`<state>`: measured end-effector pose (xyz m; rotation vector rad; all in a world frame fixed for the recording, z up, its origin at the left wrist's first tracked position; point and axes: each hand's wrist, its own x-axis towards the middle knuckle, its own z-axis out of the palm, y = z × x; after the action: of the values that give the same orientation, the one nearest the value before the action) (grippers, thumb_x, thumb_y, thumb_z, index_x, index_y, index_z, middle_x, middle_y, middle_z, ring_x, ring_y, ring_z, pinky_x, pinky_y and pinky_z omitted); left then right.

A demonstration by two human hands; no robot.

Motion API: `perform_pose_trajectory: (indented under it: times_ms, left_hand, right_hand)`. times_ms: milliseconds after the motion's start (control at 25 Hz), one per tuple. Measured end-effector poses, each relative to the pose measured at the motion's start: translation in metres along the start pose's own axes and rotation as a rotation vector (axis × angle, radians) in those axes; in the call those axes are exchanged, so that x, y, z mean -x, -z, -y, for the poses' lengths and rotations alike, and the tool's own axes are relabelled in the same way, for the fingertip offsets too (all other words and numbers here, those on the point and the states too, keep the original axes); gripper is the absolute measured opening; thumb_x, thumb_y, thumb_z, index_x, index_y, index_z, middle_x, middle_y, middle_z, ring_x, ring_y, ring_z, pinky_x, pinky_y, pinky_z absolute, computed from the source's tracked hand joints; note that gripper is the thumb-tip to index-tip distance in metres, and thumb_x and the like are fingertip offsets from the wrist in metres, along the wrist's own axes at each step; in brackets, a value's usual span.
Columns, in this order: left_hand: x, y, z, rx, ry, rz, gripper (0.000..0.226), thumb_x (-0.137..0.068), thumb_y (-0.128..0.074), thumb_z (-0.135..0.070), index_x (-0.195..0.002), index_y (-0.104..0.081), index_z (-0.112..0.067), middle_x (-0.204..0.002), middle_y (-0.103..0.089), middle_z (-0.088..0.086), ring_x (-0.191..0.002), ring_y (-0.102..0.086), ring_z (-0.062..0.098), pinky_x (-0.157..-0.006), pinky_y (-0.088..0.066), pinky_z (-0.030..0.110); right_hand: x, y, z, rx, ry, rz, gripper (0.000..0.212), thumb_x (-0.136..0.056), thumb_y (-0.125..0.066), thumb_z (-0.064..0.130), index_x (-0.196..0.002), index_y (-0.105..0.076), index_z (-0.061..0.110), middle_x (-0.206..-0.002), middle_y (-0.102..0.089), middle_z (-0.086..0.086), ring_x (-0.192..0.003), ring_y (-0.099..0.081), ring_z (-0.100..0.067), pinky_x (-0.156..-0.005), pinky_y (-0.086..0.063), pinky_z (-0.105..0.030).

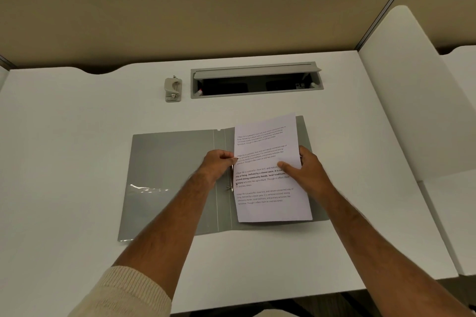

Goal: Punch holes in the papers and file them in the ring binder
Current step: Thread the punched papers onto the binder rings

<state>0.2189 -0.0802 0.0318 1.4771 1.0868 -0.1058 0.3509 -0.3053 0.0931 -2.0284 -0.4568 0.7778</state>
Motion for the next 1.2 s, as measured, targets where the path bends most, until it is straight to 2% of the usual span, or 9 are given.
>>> perform_pose_trajectory:
  times_ms: [120,200,280,400,600,840,920,1080,1200]
  left_hand:
    - [0.008,0.004,0.004,-0.003,-0.094,0.036,0.038,-0.088,-0.076,-0.003,-0.123,-0.063,-0.010,-0.104,-0.066,0.001,-0.102,-0.063,0.015,-0.078,-0.049,0.012]
    - [0.016,0.006,0.011,-0.092,-0.153,0.040,0.056,-0.085,-0.079,-0.004,-0.134,-0.054,-0.016,-0.118,-0.060,-0.001,-0.111,-0.058,0.014,-0.087,-0.051,0.017]
    - [0.021,0.008,0.020,-0.200,-0.196,0.040,0.076,-0.080,-0.085,-0.008,-0.144,-0.046,-0.022,-0.133,-0.053,-0.002,-0.123,-0.051,0.012,-0.102,-0.049,0.029]
    - [0.023,0.010,0.033,-0.274,-0.227,0.062,0.092,-0.075,-0.090,-0.015,-0.151,-0.039,-0.028,-0.143,-0.048,-0.003,-0.132,-0.045,0.013,-0.114,-0.043,0.038]
    - [0.025,0.006,0.032,-0.440,-0.289,0.050,0.086,-0.076,-0.089,-0.020,-0.148,-0.043,-0.034,-0.150,-0.042,-0.002,-0.139,-0.040,0.023,-0.117,-0.040,0.047]
    - [0.031,0.008,0.026,-0.502,-0.311,0.083,0.081,-0.083,-0.083,-0.025,-0.152,-0.040,-0.027,-0.154,-0.041,-0.001,-0.143,-0.036,0.022,-0.118,-0.037,0.043]
    - [0.033,0.014,0.024,-0.542,-0.325,0.084,0.081,-0.084,-0.082,-0.029,-0.152,-0.039,-0.025,-0.155,-0.041,-0.002,-0.144,-0.035,0.022,-0.118,-0.034,0.040]
    - [0.039,0.028,0.025,-0.680,-0.351,0.115,0.097,-0.079,-0.086,-0.040,-0.157,-0.030,-0.024,-0.162,-0.034,-0.001,-0.150,-0.028,0.022,-0.120,-0.029,0.039]
    - [0.041,0.034,0.025,-0.741,-0.346,0.127,0.104,-0.078,-0.086,-0.041,-0.160,-0.025,-0.022,-0.166,-0.027,0.000,-0.153,-0.023,0.023,-0.123,-0.026,0.040]
  right_hand:
    - [0.001,0.000,-0.003,0.012,-0.021,-0.010,0.041,-0.088,-0.076,0.033,-0.120,-0.050,0.028,-0.110,-0.062,0.013,-0.084,-0.065,0.000,-0.055,-0.050,-0.010]
    - [0.000,0.000,-0.004,0.006,-0.021,-0.011,0.040,-0.088,-0.076,0.031,-0.119,-0.051,0.028,-0.107,-0.062,0.015,-0.084,-0.065,0.001,-0.056,-0.050,-0.008]
    - [-0.001,0.000,-0.004,-0.001,-0.024,-0.014,0.039,-0.088,-0.077,0.030,-0.118,-0.052,0.027,-0.105,-0.063,0.017,-0.085,-0.065,0.003,-0.057,-0.050,-0.009]
    - [-0.003,0.001,-0.005,0.016,-0.033,-0.026,0.039,-0.088,-0.076,0.032,-0.117,-0.052,0.026,-0.103,-0.062,0.017,-0.084,-0.064,0.002,-0.060,-0.049,-0.011]
    - [-0.007,-0.001,-0.015,0.053,-0.065,-0.022,0.038,-0.089,-0.075,0.034,-0.116,-0.051,0.021,-0.109,-0.066,0.007,-0.083,-0.068,-0.004,-0.061,-0.052,-0.014]
    - [-0.006,-0.003,-0.033,0.071,-0.097,-0.036,0.040,-0.090,-0.075,0.033,-0.118,-0.050,0.020,-0.115,-0.066,0.002,-0.087,-0.066,-0.004,-0.064,-0.051,-0.016]
    - [-0.005,-0.002,-0.042,0.067,-0.105,-0.043,0.045,-0.089,-0.075,0.034,-0.123,-0.050,0.019,-0.118,-0.067,0.001,-0.090,-0.069,-0.010,-0.069,-0.054,-0.020]
    - [0.001,-0.001,-0.056,0.171,-0.117,-0.073,0.054,-0.086,-0.075,0.045,-0.125,-0.050,0.020,-0.114,-0.064,0.004,-0.090,-0.067,-0.014,-0.072,-0.053,-0.022]
    - [0.004,-0.004,-0.065,0.350,-0.072,-0.175,0.057,-0.081,-0.078,0.050,-0.121,-0.050,0.020,-0.112,-0.055,0.004,-0.095,-0.057,-0.015,-0.079,-0.051,-0.028]
